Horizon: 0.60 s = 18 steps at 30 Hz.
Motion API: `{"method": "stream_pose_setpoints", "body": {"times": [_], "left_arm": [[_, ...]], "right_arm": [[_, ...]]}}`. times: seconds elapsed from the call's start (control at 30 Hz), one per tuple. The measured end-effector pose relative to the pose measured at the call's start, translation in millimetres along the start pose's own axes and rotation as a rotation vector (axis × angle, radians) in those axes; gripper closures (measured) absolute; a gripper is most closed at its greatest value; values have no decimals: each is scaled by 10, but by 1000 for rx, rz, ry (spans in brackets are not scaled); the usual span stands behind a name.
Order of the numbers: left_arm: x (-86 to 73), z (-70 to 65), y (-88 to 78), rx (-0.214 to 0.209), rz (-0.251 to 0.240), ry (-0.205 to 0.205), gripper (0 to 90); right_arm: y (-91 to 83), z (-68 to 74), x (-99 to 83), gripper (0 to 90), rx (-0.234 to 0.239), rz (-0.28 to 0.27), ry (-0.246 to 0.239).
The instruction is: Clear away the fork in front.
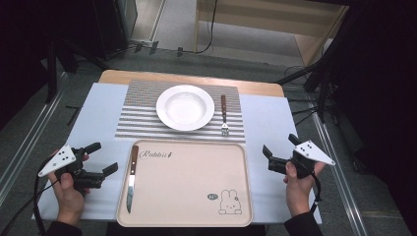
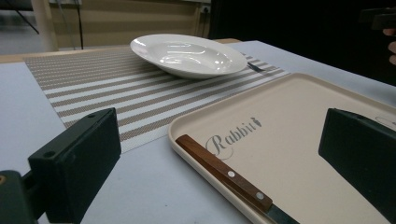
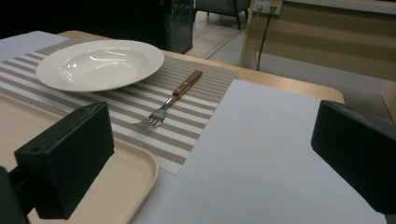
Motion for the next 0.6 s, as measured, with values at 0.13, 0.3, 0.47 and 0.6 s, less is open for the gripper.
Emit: {"method": "stream_pose_setpoints", "body": {"times": [0.13, 0.3, 0.47, 0.6], "left_arm": [[-6, 6, 11, 0, 4, -9, 0], [-7, 8, 13, 6, 3, -9, 0], [-12, 4, 17, 10, 6, -6, 0], [-13, 2, 18, 10, 7, -3, 0]], "right_arm": [[86, 28, 44, 0, 12, 9, 0], [244, 94, 110, 0, 32, 27, -13], [431, 150, 203, 0, 35, 43, -32], [517, 178, 245, 0, 42, 50, -33]]}}
Point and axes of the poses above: each handheld gripper's, and its own axes: y roughly forward along the jaws, x roughly out of its top, z roughly to its left, the point moved 7 cm from there along y, roughly forward along the jaws, and after that the axes turned 10 degrees about -z, right-handed, at the moved point
